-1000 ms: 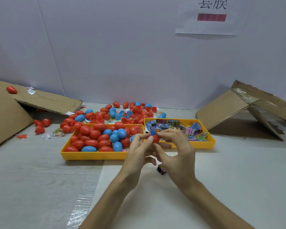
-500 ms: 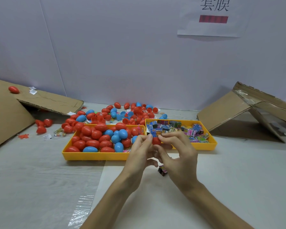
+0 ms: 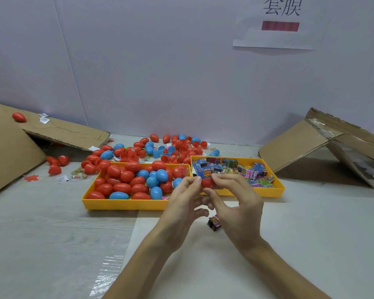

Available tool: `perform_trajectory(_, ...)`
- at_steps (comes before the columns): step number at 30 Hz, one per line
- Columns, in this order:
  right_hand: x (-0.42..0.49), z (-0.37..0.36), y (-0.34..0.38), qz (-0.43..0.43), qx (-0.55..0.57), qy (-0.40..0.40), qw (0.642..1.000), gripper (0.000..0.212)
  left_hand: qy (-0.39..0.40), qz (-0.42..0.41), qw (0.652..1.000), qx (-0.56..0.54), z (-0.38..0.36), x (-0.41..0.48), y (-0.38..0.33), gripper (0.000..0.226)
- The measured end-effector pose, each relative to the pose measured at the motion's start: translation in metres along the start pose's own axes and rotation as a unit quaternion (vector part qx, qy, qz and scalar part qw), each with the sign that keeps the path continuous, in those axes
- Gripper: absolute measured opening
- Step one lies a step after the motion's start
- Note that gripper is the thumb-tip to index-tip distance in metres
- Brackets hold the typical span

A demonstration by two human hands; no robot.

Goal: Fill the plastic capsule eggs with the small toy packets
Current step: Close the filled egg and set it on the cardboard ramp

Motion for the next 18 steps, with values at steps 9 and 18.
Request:
perform_trajectory(9, -0.0020, 0.0005, -0.0031, 0.011, 0.007, -0.011, 1.000, 0.019, 0.020, -0.004, 0.999, -0.035, -0.0027, 0.0013, 0.0045, 0.028)
perform_trajectory(18, 0.0015, 0.0013, -0.0019, -0.028, 0.019, 0.002, 0.999, 0.035, 0.026, 0.016, 0.998, -0.046, -0.0035, -0.0013, 0.0007, 0.057)
Point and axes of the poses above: each hand's wrist, its own x-axis towards the middle knuckle, its own z-axis out of the back of the hand, y = z × x, the point moved 1 cm from there along x, towards the middle knuckle, and after that the axes turned 14 degrees about x, right-handed, at the moved point
